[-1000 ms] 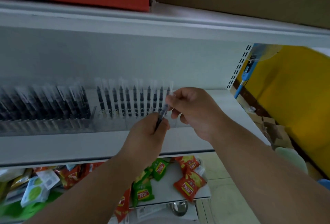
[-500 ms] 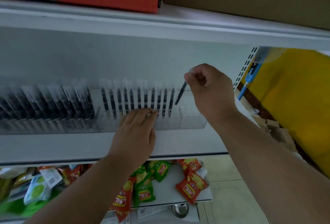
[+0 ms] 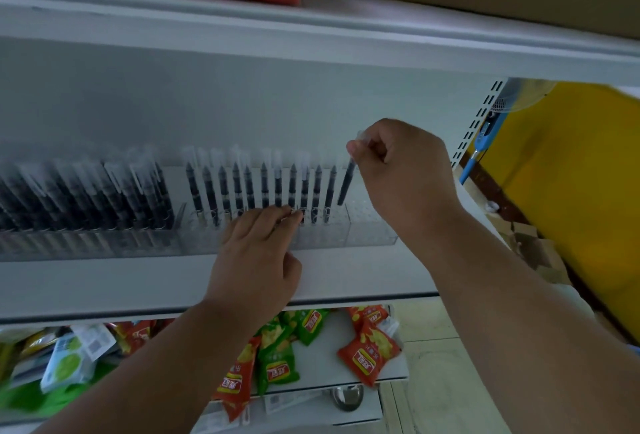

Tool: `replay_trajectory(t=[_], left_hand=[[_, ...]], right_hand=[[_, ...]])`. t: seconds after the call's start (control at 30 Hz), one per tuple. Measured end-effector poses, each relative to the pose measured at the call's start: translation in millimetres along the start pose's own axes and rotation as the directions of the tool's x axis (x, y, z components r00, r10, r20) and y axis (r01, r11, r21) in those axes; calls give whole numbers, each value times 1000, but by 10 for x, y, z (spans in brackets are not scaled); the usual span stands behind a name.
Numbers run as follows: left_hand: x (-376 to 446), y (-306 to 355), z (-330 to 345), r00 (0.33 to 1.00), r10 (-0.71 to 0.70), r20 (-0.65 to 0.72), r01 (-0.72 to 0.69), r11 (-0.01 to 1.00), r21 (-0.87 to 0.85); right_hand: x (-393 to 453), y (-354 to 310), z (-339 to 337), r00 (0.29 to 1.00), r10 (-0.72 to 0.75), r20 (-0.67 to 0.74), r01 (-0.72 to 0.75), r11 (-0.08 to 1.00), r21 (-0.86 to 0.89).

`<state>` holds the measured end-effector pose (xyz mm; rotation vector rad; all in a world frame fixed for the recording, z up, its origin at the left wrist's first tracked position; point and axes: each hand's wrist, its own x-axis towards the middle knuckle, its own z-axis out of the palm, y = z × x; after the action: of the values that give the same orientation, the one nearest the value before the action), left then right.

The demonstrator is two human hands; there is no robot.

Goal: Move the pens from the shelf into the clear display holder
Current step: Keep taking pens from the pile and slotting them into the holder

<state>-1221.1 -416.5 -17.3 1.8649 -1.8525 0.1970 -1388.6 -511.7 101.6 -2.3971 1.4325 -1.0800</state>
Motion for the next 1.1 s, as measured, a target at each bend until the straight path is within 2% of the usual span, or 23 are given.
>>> replay_trajectory(t=[0.1, 0.4, 0.57, 0.83, 0.93, 1.1], left_hand=[[-1, -9, 20, 1000, 6, -20, -6, 1000, -1], [-8, -13, 44, 999, 9, -49, -9, 1000, 9], [-11, -19, 39, 999, 11, -40, -11, 1000, 4], [-28, -7, 22, 1000, 5, -25, -5, 1000, 11], [-27, -1, 2, 1000, 16, 2, -16, 1000, 5], [-141, -8, -139, 995, -71, -75, 70, 997, -14]], right_hand=[[-51, 59, 124, 996, 37, 81, -35, 999, -34], [47, 67, 264, 994, 69, 80, -63, 994, -84], [21, 89, 349, 976, 162, 148, -149, 985, -91], [-174, 154, 373, 952, 225, 206, -206, 972, -109], [-288, 112, 288, 971, 173, 163, -163, 984, -70], [-449, -133, 161, 987, -115, 112, 116, 993, -8]])
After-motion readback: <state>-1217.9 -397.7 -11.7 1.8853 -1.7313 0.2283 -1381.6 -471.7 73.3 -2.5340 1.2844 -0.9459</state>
